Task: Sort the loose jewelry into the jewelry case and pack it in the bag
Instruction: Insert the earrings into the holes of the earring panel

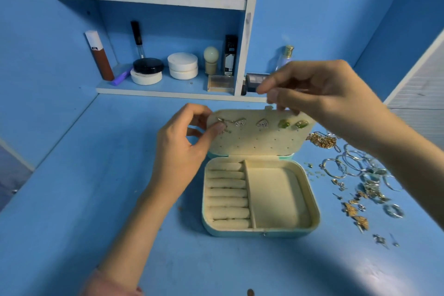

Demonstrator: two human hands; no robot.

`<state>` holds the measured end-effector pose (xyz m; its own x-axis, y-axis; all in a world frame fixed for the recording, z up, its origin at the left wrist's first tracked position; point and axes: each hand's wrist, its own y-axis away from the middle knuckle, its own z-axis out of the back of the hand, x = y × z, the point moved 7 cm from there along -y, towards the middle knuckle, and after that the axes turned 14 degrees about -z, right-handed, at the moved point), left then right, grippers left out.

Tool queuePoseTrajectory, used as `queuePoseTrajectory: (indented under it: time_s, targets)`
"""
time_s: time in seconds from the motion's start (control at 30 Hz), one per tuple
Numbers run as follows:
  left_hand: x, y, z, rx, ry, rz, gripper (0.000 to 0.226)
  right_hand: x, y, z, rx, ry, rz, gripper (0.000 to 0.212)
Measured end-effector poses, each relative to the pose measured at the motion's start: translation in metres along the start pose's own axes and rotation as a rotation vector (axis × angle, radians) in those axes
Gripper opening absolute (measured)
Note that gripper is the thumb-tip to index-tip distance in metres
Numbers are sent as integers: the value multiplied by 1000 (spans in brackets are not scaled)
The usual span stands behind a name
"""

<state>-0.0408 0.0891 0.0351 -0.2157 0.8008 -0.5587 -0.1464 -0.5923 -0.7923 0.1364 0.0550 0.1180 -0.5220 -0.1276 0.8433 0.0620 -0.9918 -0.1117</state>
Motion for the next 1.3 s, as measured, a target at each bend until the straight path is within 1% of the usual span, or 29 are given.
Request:
queuePoseTrajectory:
  time_s: [0.07, 0.17, 0.2, 0.3, 0.4, 0.5, 0.57, 0.7, 0.8, 0.9, 1.1, 1.3]
  targets:
    - [4, -1, -3, -50, -14, 37, 21, -12, 8, 7, -17, 1, -20, 16]
    - [8, 1, -9, -118, -48, 59, 14, -34, 19, 13, 0, -8, -89, 16]
    - [9, 2, -10, -134, -50, 68, 15, -42, 22, 15, 9, -9, -117, 17]
    - [10, 7, -15, -120, -49, 75, 20, -67, 31, 25, 12, 49, -202, 17]
    - [13, 13, -19, -70, -28, 91, 34, -90, 40, 36, 23, 202, -251, 17]
    - [19, 17, -22, -24, -16, 95, 49, -107, 50, 41, 115, 469, -266, 17]
    - [23, 18, -22, -6, -46, 74, 54, -116, 57, 41, 204, 593, -266, 16]
    - [27, 19, -22, -1, -78, 55, 56, -133, 69, 43, 374, 697, -377, 12]
    - [30, 20, -22, 4, -83, 61, 57, -141, 76, 40, 443, 726, -427, 7]
    - [31, 20, -21, 1, -65, 68, 57, -144, 81, 36, 450, 806, -426, 5]
    - [30, 21, -21, -5, -61, 60, 57, -143, 82, 29, 430, 935, -362, 11]
    - [28, 19, -21, -4, -51, 42, 58, -142, 81, 27, 437, 947, -331, 13]
